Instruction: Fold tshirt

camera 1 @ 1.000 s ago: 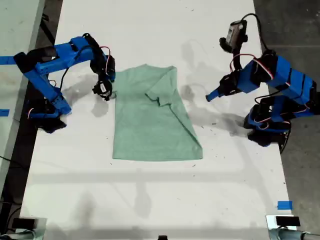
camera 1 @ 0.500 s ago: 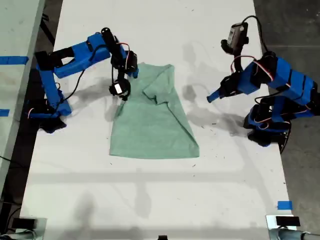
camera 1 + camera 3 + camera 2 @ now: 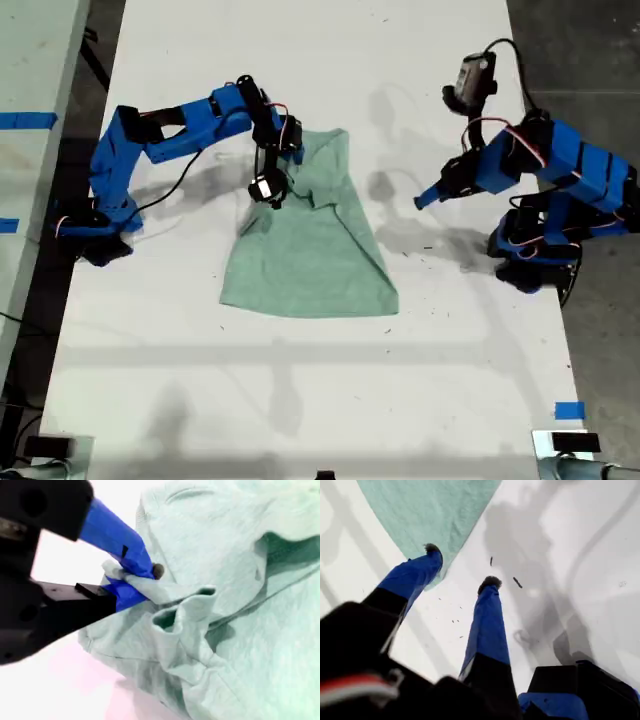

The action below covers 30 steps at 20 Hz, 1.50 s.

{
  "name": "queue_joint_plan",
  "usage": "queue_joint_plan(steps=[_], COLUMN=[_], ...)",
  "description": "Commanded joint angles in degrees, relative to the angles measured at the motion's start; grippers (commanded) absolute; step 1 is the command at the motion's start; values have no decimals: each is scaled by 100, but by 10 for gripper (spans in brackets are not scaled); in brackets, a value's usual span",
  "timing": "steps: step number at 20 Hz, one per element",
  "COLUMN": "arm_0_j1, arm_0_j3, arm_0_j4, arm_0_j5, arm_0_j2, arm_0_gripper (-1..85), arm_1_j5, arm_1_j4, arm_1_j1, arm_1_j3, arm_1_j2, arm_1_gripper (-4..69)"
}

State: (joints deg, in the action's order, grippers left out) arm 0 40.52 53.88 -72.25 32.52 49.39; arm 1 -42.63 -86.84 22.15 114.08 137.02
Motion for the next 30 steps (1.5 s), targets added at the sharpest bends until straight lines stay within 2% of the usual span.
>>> queue_joint_plan(steps=[1, 4, 7, 8, 11, 12, 15, 21, 25, 30], arm_0_j1=[-246, -404, -721, -905, -1608, -1802, -2180, -2742, -2760, -2725], arm_0_j3=[-352, -343, -70, 202, 923, 1301, 3182, 5027, 6021, 6267], arm_0_j4=[202, -308, -1222, -1459, -1740, -1731, -1090, -659, 123, 352], arm_0_j5=[79, 35, 26, -158, -782, -1028, -1617, -2531, -2689, -2698], arm_0_j2=[387, 1151, 1811, 2057, 2733, 3032, 4430, 5493, 5801, 5836], arm_0_gripper=[223, 239, 178, 184, 186, 189, 198, 231, 239, 239], arm_1_j5=[79, 149, 141, 132, 132, 158, 237, 457, 712, 905], arm_1_j4=[246, 466, 747, 826, 1099, 1134, 1222, 1529, 1652, 1696], arm_1_j1=[-70, -158, -378, -466, -756, -844, -1107, -1477, -1793, -1934], arm_1_j3=[18, 290, 422, 422, 281, 149, -308, -791, -1081, -1002], arm_1_j2=[158, 158, 44, -35, -554, -835, -1723, -2883, -3709, -3911], arm_1_gripper=[195, 192, 188, 188, 255, 275, 314, 330, 340, 338])
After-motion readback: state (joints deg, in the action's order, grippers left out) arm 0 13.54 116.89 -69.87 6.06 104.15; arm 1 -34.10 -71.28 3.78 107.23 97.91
